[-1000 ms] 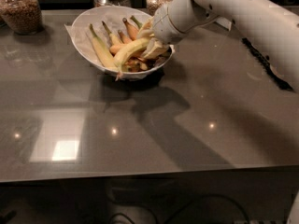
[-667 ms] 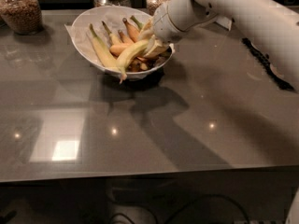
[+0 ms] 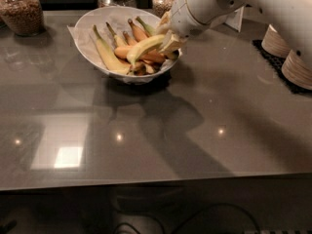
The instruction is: Pick banana from white bowl
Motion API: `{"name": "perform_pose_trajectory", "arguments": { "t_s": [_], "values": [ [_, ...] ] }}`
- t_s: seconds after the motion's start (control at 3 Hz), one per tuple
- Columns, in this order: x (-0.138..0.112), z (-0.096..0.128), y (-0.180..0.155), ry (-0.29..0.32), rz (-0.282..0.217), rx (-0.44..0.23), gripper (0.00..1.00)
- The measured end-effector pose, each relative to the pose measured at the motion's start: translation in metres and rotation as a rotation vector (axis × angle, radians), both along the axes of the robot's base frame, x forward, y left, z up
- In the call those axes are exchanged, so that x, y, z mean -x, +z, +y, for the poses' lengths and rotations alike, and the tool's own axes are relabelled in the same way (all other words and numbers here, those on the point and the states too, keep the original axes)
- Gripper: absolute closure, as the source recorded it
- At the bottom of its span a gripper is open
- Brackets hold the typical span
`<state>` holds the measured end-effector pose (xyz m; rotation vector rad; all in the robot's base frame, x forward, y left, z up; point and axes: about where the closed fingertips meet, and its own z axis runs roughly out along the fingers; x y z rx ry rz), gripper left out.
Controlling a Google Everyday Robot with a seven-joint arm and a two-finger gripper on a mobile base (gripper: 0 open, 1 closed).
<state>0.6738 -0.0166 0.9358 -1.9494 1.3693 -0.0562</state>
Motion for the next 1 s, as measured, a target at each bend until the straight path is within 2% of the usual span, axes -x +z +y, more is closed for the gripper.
{"name": "perform_pose_trajectory", "arguments": {
  "t_s": [0.33,0.67,1.0],
  "values": [
    [0.022,-0.015,0.021,-0.020,0.004,-0.049,1.00],
    [0.058,-0.035,0.037,-0.029,0.006,-0.104,1.00],
    [0.095,-0.061,0.051,-0.021,0.034,-0.177,1.00]
  ]
}}
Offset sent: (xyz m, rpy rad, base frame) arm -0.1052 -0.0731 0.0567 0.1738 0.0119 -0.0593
